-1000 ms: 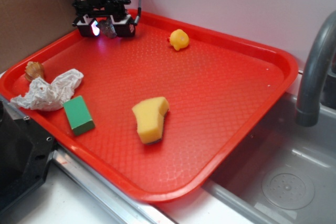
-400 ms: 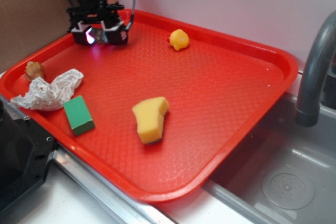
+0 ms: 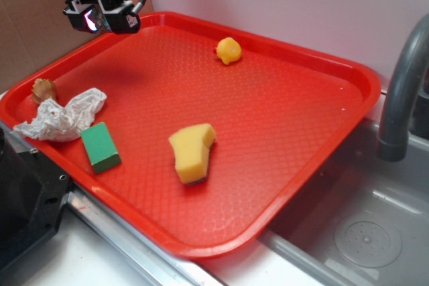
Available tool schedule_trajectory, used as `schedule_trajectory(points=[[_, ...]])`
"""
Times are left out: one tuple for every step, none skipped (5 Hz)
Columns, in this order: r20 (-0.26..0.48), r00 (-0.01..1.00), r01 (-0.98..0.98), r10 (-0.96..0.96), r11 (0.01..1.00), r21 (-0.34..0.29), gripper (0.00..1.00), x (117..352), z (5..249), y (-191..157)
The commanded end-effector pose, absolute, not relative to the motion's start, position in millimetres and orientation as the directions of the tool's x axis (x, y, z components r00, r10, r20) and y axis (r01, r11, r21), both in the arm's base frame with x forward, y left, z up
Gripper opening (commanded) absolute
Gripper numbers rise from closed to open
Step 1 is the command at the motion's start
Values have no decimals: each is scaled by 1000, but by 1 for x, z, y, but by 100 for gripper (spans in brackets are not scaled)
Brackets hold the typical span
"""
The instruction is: Grab the rock.
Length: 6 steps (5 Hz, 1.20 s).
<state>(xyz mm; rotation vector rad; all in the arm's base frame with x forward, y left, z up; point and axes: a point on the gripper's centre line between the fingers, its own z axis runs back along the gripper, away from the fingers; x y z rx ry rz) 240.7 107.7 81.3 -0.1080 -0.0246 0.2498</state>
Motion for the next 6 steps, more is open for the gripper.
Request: schedule_trajectory(points=[[-8, 992, 128, -130, 988, -90, 0, 236, 129, 113], [-7, 980, 200, -201, 979, -27, 0, 228, 154, 86], [24, 960, 278, -278, 961, 12, 0, 218, 164, 62], [73, 971, 219, -225, 972, 91, 0, 212, 170, 36], [77, 990, 112, -118, 990, 86, 0, 208, 166, 30], [102, 994, -47, 37, 995, 92, 0, 200, 164, 32]])
